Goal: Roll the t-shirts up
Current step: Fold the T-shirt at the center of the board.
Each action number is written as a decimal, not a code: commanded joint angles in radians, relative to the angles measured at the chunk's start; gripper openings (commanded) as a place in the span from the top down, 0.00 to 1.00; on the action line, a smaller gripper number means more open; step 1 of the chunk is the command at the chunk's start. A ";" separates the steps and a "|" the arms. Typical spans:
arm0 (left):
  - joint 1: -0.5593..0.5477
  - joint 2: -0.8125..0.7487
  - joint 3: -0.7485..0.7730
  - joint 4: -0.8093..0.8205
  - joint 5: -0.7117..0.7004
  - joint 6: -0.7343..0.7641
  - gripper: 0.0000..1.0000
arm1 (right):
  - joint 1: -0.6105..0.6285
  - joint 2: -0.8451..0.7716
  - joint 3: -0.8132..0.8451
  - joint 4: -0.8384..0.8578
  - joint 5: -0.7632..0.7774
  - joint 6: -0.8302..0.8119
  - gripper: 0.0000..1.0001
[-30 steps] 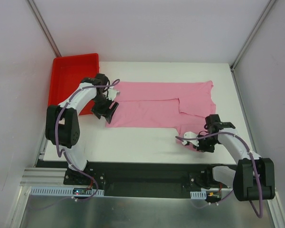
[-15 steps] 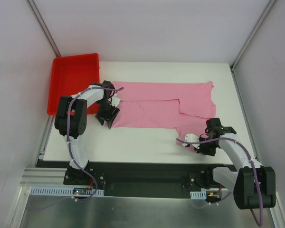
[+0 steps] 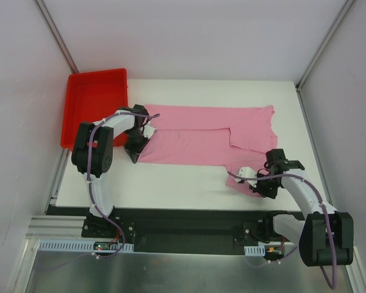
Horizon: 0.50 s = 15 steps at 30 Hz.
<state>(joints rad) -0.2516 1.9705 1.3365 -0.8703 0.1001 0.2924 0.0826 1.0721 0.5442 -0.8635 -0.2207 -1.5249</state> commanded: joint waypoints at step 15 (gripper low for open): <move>-0.015 -0.032 0.305 -0.130 0.038 0.022 1.00 | -0.181 0.049 0.465 0.127 0.099 0.249 0.99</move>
<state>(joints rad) -0.2623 1.9579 1.5398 -0.9524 0.1753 0.3042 -0.0788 1.0710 0.9180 -0.7956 -0.1658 -1.3483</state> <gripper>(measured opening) 0.010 0.015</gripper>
